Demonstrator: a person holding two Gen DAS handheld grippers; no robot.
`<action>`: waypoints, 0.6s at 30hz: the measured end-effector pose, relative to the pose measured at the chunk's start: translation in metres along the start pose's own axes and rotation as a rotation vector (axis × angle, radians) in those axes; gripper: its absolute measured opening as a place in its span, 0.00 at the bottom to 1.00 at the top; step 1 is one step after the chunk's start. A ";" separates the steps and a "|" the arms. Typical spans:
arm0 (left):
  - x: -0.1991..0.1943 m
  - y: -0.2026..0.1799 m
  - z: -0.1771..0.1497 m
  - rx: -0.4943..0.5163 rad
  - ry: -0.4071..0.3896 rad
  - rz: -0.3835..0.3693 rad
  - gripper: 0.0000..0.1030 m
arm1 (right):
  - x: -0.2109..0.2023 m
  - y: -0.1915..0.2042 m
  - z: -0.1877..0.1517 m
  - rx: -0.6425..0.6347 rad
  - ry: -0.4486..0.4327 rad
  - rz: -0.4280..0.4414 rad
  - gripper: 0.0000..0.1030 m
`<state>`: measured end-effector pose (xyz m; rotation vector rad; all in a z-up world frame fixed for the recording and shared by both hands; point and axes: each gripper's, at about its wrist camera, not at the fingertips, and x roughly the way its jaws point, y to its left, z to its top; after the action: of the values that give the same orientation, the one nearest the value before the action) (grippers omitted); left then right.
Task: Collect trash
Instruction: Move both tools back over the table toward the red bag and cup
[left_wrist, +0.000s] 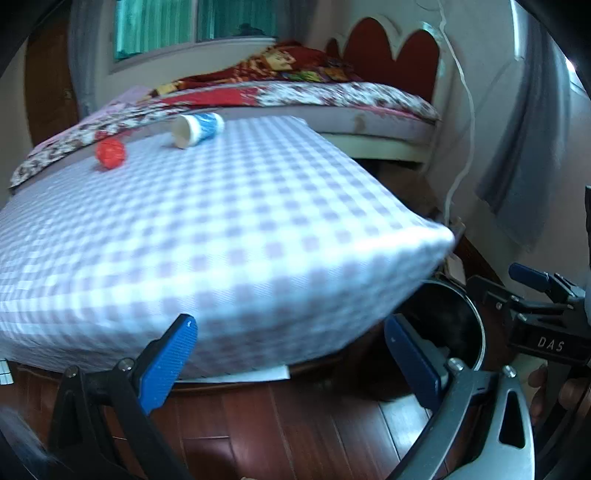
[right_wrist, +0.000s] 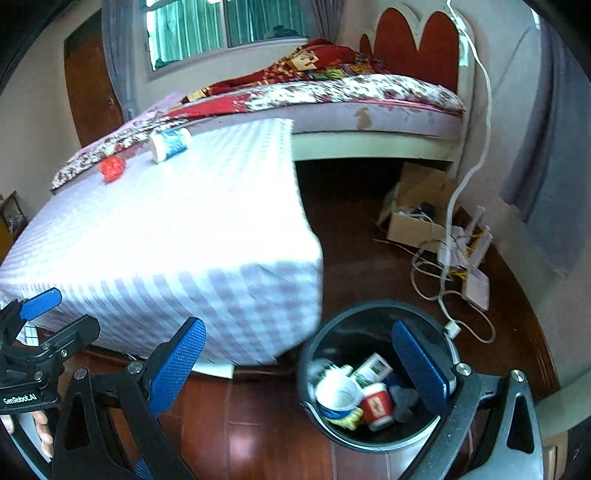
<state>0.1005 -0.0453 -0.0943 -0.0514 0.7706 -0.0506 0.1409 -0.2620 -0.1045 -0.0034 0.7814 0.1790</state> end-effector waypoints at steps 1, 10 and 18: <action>-0.001 0.006 0.002 -0.009 -0.005 0.009 0.99 | 0.002 0.006 0.004 -0.002 -0.006 0.008 0.99; -0.012 0.067 0.024 -0.079 -0.065 0.122 0.99 | 0.011 0.064 0.037 -0.040 -0.067 0.079 0.99; -0.029 0.121 0.055 -0.113 -0.124 0.213 0.99 | 0.020 0.110 0.077 -0.063 -0.081 0.221 0.99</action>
<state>0.1206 0.0786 -0.0427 -0.0791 0.6508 0.1972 0.1908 -0.1449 -0.0565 0.0303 0.6938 0.4109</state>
